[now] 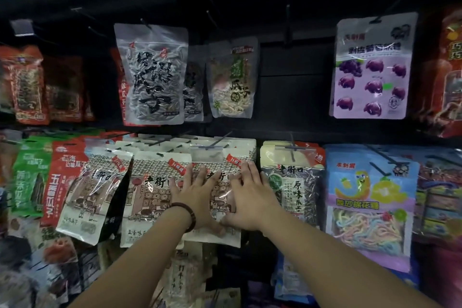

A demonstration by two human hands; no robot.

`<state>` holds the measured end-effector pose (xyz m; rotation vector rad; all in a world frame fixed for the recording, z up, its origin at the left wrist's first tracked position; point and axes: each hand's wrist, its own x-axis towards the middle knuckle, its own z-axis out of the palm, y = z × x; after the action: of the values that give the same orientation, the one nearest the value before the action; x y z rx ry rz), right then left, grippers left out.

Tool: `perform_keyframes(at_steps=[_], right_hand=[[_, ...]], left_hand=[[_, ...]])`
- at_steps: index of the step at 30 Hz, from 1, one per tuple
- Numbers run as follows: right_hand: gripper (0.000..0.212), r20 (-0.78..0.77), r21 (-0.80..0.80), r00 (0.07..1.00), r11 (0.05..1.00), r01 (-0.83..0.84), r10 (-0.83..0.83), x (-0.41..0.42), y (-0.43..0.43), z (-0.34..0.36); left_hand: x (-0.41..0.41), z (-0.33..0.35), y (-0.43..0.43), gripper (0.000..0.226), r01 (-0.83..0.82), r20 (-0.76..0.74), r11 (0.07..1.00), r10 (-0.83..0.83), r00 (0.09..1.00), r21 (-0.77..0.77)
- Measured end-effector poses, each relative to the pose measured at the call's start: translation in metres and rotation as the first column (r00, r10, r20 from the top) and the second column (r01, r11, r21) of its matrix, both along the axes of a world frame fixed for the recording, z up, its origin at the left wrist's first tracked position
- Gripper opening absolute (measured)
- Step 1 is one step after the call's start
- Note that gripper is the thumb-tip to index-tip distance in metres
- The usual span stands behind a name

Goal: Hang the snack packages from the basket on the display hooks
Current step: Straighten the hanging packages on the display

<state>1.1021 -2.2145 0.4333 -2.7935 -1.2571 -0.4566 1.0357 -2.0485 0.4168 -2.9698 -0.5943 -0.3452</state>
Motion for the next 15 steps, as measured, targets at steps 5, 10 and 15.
perform_keyframes(at_steps=[5,10,15], right_hand=[[0.104,0.013,0.016,1.000,1.000,-0.017,0.017,-0.001,-0.002,0.008],[0.096,0.033,-0.020,0.998,0.999,-0.048,0.049,-0.018,-0.015,-0.003],[0.090,0.019,-0.071,0.998,0.996,-0.062,0.064,-0.047,-0.042,0.000]], left_hand=[[-0.006,-0.004,-0.008,0.152,-0.002,0.061,0.999,0.000,0.998,0.039],[-0.027,-0.022,-0.023,0.131,-0.005,0.168,0.996,-0.011,0.986,0.094],[-0.049,-0.020,-0.051,0.104,0.076,0.166,0.997,-0.078,0.983,0.022]])
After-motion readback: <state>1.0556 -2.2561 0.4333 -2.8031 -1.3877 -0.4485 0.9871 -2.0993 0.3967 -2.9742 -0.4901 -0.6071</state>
